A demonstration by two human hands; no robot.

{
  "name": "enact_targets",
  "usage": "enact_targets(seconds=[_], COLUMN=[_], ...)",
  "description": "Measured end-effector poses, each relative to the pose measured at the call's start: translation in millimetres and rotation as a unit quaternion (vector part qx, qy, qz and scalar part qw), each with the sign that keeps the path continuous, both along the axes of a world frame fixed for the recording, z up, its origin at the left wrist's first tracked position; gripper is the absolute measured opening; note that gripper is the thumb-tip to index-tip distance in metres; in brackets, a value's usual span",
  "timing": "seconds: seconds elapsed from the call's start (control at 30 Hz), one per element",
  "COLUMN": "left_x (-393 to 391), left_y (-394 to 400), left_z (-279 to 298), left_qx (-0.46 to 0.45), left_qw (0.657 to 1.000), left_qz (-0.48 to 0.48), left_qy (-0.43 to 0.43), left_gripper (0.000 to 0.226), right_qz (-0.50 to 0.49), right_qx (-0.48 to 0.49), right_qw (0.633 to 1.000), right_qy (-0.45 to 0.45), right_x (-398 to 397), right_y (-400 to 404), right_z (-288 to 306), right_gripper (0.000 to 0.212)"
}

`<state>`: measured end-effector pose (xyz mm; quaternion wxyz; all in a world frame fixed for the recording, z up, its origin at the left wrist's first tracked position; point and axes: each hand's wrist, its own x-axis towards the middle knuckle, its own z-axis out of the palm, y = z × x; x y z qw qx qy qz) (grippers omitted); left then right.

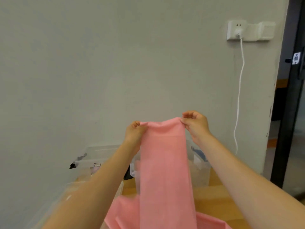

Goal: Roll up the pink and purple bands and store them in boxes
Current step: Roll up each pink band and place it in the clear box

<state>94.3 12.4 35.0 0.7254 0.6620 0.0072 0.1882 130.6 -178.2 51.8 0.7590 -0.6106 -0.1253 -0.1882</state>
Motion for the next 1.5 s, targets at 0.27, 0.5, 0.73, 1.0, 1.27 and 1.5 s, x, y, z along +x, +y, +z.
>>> enact_targets(seconds=[0.27, 0.5, 0.73, 1.0, 1.27, 1.5], left_x=[34.8, -28.8, -127.4, -195.5, -215.0, -204.0], left_y=[6.9, -5.2, -45.9, -47.2, -54.4, -46.8], left_z=[-83.3, -143.3, -191.6, -207.8, -193.6, -128.0], left_qx=[0.513, 0.541, 0.622, 0.629, 0.331, 0.167], left_qw=[0.842, 0.83, 0.767, 0.75, 0.939, 0.982], left_qz=[0.079, 0.125, -0.03, 0.06, 0.032, 0.078], left_qy=[0.15, -0.045, 0.159, 0.193, 0.091, -0.031], left_gripper=[0.068, 0.052, 0.071, 0.074, 0.041, 0.036], right_qz=[-0.003, -0.051, -0.088, -0.102, -0.072, -0.128], right_qx=[-0.483, -0.435, -0.387, -0.43, -0.23, -0.225], right_qw=[0.871, 0.899, 0.917, 0.883, 0.964, 0.966], right_qy=[0.084, -0.011, 0.03, 0.158, 0.114, -0.016], right_x=[61.1, -6.7, -123.3, -195.1, -208.2, -212.0], right_y=[5.4, -2.7, -14.7, -32.8, -31.6, -41.4], right_z=[-109.3, -141.2, -186.5, -231.4, -206.0, -157.3], right_gripper=[0.051, 0.037, 0.031, 0.039, 0.035, 0.028])
